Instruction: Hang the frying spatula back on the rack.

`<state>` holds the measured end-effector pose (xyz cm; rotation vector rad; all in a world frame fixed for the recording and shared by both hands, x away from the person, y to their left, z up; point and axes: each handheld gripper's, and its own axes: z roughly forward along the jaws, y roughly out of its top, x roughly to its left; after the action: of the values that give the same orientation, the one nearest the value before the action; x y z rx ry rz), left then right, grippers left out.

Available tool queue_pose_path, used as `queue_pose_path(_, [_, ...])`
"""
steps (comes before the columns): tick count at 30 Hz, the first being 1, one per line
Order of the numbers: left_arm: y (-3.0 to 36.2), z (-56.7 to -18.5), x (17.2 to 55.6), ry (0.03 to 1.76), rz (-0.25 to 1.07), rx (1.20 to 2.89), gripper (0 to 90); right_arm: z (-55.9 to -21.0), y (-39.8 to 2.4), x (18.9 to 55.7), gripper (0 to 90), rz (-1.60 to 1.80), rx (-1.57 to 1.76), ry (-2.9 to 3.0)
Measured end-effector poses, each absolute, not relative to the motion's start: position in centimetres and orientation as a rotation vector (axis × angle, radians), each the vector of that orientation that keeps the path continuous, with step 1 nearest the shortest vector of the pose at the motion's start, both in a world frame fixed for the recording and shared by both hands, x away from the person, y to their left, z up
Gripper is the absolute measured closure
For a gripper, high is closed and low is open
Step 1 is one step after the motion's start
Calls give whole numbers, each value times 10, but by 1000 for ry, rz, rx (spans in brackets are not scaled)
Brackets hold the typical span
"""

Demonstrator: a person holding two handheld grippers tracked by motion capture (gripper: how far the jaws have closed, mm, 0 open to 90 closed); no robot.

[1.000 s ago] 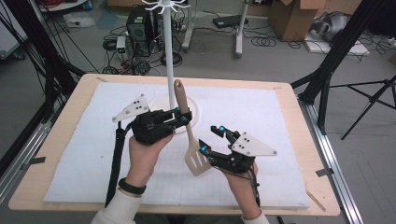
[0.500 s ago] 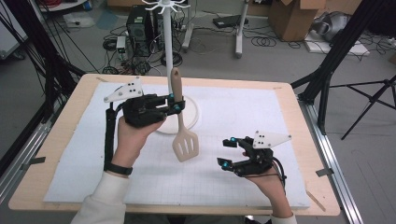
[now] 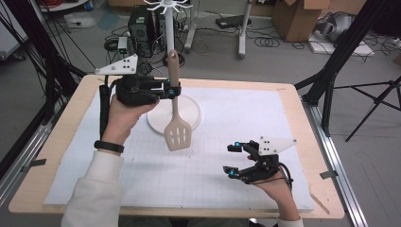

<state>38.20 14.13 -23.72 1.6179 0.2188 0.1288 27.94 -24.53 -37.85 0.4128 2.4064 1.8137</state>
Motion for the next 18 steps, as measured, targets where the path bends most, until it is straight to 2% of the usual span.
queue_pose_path(10, [156,-218,409,216,106,1603,764,-381,-253,279,269,1803,433,2401])
queue_pose_path(18, [145,-211,419,229,124,1614,764,-383,-253,279,269,1790,442,2408])
